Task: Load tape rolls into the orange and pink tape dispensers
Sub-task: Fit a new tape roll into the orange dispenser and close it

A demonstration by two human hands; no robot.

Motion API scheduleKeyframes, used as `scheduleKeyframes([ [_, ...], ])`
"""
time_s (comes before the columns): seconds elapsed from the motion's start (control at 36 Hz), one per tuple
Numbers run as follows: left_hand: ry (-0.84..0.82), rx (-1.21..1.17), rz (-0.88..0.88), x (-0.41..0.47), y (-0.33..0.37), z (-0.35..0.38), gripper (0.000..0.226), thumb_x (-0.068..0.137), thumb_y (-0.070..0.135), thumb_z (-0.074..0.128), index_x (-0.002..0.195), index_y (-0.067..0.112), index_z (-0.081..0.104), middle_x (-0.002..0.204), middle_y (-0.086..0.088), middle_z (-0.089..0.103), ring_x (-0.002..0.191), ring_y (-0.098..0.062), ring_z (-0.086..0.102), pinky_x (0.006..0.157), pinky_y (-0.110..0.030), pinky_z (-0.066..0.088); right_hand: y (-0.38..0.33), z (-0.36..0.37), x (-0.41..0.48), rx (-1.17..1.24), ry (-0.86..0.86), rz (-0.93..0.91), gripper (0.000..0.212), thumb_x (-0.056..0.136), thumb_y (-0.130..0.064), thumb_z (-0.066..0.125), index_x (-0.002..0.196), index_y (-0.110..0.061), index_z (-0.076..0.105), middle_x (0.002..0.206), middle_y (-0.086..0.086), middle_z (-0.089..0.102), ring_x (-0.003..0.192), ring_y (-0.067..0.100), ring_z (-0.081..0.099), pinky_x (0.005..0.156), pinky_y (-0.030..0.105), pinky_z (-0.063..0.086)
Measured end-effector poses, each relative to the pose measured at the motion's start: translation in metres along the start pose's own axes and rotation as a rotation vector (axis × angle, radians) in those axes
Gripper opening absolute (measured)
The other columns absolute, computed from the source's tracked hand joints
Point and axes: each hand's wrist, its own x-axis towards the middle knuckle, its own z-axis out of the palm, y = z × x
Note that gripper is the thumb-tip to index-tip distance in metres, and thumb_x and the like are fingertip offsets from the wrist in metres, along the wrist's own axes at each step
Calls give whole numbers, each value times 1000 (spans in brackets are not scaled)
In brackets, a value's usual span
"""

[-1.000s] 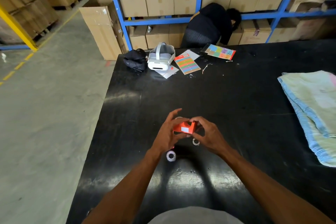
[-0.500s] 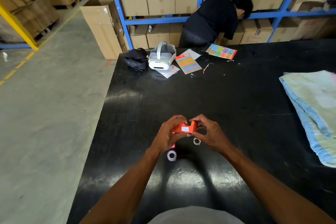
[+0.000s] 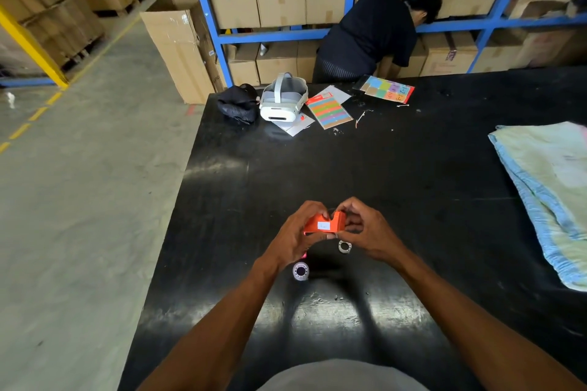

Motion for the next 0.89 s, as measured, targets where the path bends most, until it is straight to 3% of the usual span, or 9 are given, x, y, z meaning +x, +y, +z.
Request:
scheduleKeyframes([
  [0.14, 4, -63, -77, -7, -5, 5, 39, 84, 26, 82, 114, 17, 58, 119, 2, 57, 107, -19, 59, 88, -28, 52, -3, -1, 0, -17, -52, -6, 40, 75, -6, 79, 105, -20, 57, 105, -2, 71, 98, 13, 73, 83, 30, 60],
  [0.28, -10, -65, -94, -5, -7, 6, 39, 86, 26, 80, 116, 16, 57, 120, 1, 56, 107, -20, 59, 88, -25, 51, -2, -3, 1, 58, -31, 38, 42, 73, -8, 87, 101, -18, 58, 101, 4, 72, 92, 23, 74, 81, 40, 60],
  [0.39, -29, -77, -122, -4, -7, 4, 39, 87, 27, 79, 117, 16, 56, 121, 1, 55, 109, -18, 58, 88, -20, 50, -6, -3, 2, 50, -65, 43, 41, 73, -10, 87, 103, -16, 58, 102, 3, 72, 92, 19, 74, 82, 39, 61],
  [0.53, -101, 1, -139, 0, -9, 1, 40, 86, 30, 79, 117, 21, 54, 120, 5, 51, 105, -9, 55, 86, -14, 46, -7, -6, 0, 67, -123, 80, 47, 77, -10, 85, 113, -20, 58, 116, 3, 66, 98, 19, 74, 88, 41, 60],
  [0.64, -73, 121, -80, 5, -8, -3, 36, 86, 31, 78, 111, 21, 54, 113, 8, 49, 98, -14, 53, 82, -23, 47, -9, -9, 0, 106, -147, 101, 38, 83, -7, 75, 114, -22, 59, 119, 1, 63, 96, 16, 72, 96, 44, 55],
  [0.72, -9, 241, -33, 6, 0, -1, 29, 88, 28, 74, 109, 20, 55, 113, 10, 47, 95, -16, 48, 79, -24, 43, -16, -4, 2, 129, -99, 120, 37, 79, -28, 82, 108, -27, 59, 115, 3, 68, 102, 16, 73, 97, 42, 57],
  [0.81, 70, 297, -8, 6, 8, 4, 26, 92, 27, 70, 112, 21, 55, 118, 11, 46, 98, -12, 44, 82, -18, 39, -20, 1, 4, 92, 41, 85, 36, 76, -24, 85, 99, -31, 58, 100, 0, 72, 88, 14, 75, 87, 38, 60],
  [0.89, 119, 260, 1, 6, 10, 4, 33, 91, 31, 72, 117, 23, 54, 127, 12, 45, 107, -10, 46, 90, -21, 45, -19, 1, 5, 110, 80, 43, 48, 75, -18, 86, 109, -35, 56, 98, -2, 71, 77, 8, 72, 81, 32, 58],
])
